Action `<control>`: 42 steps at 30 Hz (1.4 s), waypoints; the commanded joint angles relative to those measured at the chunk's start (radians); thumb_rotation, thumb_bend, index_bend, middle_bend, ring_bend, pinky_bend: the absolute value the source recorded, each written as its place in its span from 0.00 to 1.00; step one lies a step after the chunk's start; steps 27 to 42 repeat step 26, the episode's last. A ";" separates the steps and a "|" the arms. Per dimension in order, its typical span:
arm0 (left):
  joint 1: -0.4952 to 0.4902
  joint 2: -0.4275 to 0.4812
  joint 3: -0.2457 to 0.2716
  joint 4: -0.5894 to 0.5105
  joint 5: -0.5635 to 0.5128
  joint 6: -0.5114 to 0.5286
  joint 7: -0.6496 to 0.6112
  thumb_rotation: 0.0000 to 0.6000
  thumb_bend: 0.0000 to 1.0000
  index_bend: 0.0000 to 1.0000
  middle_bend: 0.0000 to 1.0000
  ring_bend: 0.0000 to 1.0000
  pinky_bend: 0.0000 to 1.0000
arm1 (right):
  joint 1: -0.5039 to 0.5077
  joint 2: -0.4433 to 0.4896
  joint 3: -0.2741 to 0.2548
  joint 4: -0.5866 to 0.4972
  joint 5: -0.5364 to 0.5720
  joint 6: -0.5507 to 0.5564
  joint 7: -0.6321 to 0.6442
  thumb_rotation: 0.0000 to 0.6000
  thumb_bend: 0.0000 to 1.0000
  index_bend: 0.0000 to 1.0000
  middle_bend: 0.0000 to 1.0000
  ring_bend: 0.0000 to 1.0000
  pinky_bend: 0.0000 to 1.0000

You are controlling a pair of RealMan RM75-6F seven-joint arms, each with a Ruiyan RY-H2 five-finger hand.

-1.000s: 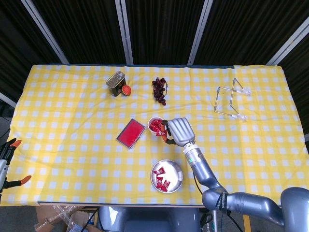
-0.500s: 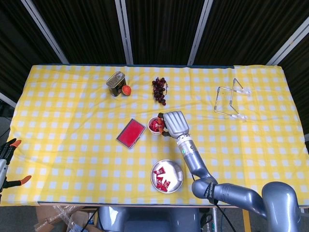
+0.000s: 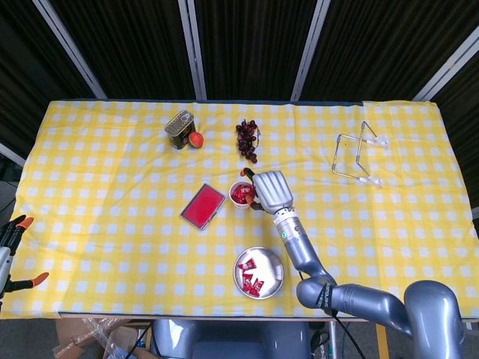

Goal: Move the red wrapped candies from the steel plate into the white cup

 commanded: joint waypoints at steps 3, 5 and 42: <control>0.001 0.000 0.000 0.001 0.002 0.003 -0.003 1.00 0.03 0.00 0.00 0.00 0.00 | -0.027 0.040 -0.009 -0.056 -0.008 0.042 -0.013 1.00 0.42 0.30 0.69 0.78 0.91; 0.002 -0.001 -0.001 0.002 0.005 0.008 -0.005 1.00 0.03 0.00 0.00 0.00 0.00 | -0.046 0.063 -0.015 -0.089 -0.017 0.063 -0.010 1.00 0.42 0.30 0.69 0.76 0.91; 0.031 -0.037 -0.004 0.061 0.074 0.117 0.051 1.00 0.03 0.00 0.00 0.00 0.00 | -0.511 0.569 -0.424 -0.425 -0.464 0.453 0.069 1.00 0.35 0.00 0.00 0.00 0.00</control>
